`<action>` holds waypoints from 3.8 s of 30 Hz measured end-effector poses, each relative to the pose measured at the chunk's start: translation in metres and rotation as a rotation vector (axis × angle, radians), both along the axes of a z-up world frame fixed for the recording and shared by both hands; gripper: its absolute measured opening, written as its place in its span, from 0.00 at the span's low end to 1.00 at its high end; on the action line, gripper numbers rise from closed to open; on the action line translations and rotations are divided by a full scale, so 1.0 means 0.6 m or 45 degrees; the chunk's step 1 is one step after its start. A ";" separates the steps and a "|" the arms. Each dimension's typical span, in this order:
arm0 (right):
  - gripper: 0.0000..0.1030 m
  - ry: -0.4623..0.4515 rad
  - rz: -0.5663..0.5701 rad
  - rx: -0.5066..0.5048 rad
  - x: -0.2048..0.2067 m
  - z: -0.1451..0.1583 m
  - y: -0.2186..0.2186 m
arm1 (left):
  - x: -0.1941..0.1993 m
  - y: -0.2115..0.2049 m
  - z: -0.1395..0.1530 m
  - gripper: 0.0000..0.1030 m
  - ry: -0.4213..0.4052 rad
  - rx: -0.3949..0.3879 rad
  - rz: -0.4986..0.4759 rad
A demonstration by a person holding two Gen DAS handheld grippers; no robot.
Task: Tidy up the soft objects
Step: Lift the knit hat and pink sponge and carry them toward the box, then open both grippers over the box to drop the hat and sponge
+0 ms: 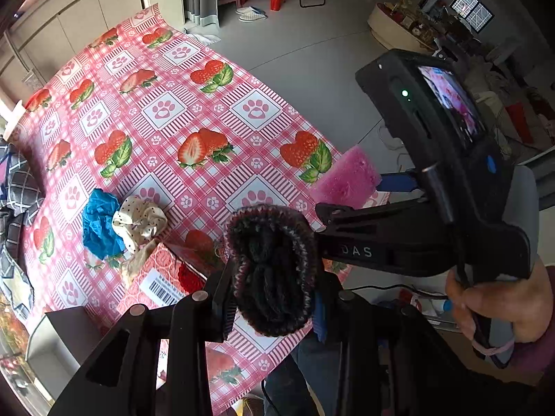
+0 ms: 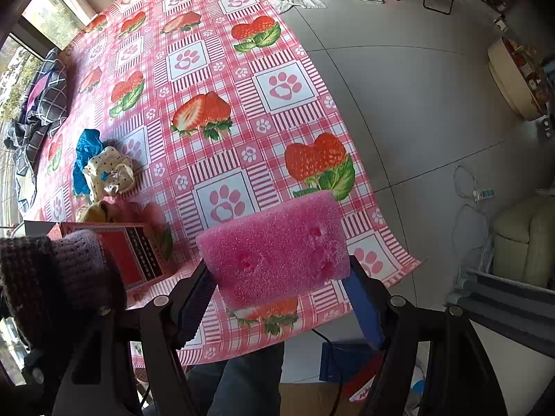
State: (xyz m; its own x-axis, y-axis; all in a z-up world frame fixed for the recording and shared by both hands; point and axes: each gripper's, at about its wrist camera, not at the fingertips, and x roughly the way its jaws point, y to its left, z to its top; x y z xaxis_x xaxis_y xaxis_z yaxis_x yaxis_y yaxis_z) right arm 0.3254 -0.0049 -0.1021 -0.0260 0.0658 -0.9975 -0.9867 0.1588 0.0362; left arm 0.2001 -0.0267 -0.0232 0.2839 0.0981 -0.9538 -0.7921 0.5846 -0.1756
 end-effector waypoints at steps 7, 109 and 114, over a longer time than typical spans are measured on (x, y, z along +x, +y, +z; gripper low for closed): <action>0.71 0.003 0.068 -0.017 -0.043 -0.003 -0.040 | -0.060 -0.044 -0.003 0.36 0.023 -0.004 0.043; 0.72 0.188 1.069 0.031 -0.704 0.089 -0.021 | -0.683 -0.130 -0.084 0.37 0.189 -0.090 1.328; 0.72 0.189 1.068 0.029 -0.703 0.089 -0.022 | -0.684 -0.127 -0.088 0.37 0.188 -0.095 1.329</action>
